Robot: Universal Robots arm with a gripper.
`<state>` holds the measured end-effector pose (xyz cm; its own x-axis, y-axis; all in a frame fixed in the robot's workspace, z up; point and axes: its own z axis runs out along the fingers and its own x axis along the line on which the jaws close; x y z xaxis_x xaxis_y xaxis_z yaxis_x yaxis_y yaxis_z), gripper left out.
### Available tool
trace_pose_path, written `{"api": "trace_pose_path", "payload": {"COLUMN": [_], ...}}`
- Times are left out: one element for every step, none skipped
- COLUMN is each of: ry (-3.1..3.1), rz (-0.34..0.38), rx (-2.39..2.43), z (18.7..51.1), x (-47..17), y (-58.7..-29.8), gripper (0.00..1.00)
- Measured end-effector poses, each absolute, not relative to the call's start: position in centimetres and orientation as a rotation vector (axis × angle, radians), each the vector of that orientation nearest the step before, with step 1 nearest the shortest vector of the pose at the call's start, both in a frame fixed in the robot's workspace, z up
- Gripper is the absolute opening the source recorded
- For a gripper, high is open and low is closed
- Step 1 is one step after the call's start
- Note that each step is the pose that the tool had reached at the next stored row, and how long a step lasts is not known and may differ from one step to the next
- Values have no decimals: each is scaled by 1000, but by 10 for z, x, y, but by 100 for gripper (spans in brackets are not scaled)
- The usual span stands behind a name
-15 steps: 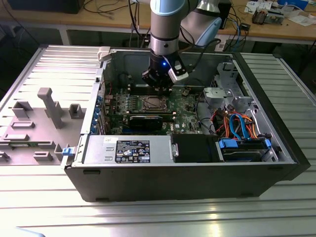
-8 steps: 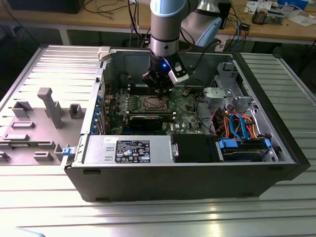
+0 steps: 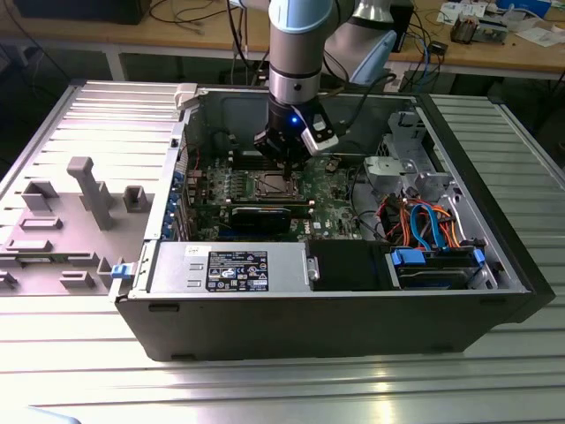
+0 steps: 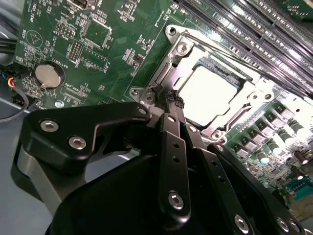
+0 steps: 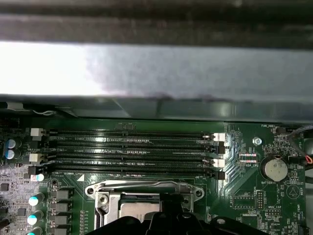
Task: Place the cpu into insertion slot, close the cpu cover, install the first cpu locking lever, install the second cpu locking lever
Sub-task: 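Install the second cpu locking lever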
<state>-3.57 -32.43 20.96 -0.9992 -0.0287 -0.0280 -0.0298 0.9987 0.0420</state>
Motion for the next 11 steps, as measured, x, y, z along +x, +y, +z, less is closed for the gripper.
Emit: {"api": "trace_pose_path", "payload": {"ry": [3113,3113,3113,3113,3113,3113,3113,3113,3113,3113,3113], "rz": [66,66,66,67,67,66,66,66,66,66,66], "rx": [-46,-46,-46,-46,-46,-46,-46,-46,-46,-46,-46], "z": [211,212,214,214,214,214,214,214,214,214,214], "x": [-36,-36,-36,-36,-36,-36,-36,-36,-36,-36,-36], "y": [-324,-325,-325,-325,-325,-326,-327,-327,-328,-329,-330], "gripper": [11,11,11,11,11,11,11,11,11,11,11]}}
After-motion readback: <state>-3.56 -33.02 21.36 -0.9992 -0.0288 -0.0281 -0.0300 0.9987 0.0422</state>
